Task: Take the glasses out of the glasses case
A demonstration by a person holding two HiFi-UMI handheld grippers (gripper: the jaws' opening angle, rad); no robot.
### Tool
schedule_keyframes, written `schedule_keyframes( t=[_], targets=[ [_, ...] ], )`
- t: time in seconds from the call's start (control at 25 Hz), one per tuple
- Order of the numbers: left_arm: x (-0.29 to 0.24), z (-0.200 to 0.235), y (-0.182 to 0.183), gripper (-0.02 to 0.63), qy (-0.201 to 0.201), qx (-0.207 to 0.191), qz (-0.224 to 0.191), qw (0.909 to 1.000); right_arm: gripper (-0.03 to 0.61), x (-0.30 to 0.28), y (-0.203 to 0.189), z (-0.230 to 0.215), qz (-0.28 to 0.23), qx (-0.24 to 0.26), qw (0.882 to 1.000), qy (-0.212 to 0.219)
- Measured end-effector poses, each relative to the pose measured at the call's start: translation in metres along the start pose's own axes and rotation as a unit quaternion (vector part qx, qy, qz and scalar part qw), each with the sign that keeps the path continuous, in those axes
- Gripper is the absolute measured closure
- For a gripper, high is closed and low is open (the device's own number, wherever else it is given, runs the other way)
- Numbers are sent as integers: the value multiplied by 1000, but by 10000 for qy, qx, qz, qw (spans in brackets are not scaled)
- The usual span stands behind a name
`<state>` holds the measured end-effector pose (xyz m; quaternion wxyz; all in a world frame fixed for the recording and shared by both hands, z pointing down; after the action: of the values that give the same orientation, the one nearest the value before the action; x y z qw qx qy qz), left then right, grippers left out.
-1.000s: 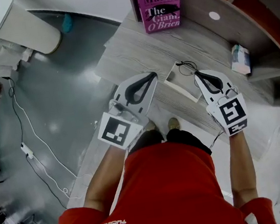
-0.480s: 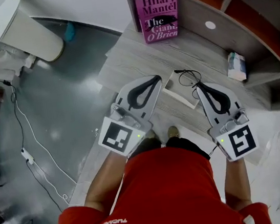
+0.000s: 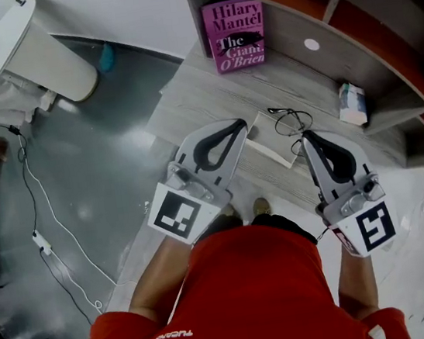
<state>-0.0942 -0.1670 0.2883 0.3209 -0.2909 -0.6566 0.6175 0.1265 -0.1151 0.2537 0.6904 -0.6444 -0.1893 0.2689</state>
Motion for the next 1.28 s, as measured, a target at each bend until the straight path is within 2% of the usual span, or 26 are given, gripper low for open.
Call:
schedule_keyframes(
  t=[0.28, 1.28],
  targets=[
    [4, -4, 3, 604, -5, -18, -8, 10000, 569, 2, 2, 3, -198, 74, 9998, 34],
    [6, -13, 3, 604, 22, -29, 35, 10000, 569, 10, -5, 5, -205, 19, 9998, 20]
  ],
)
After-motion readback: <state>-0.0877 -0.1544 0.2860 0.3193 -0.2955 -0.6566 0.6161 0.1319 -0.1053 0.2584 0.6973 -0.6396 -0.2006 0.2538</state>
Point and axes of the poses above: the fingertips, and each gripper's own axes: x backward along the fingers, z to its left, y out of its top, the point moved 10 cm from there along x, backward along the fingers, and after that the axes turned 14 degrees about y, right-handed, at the moved point
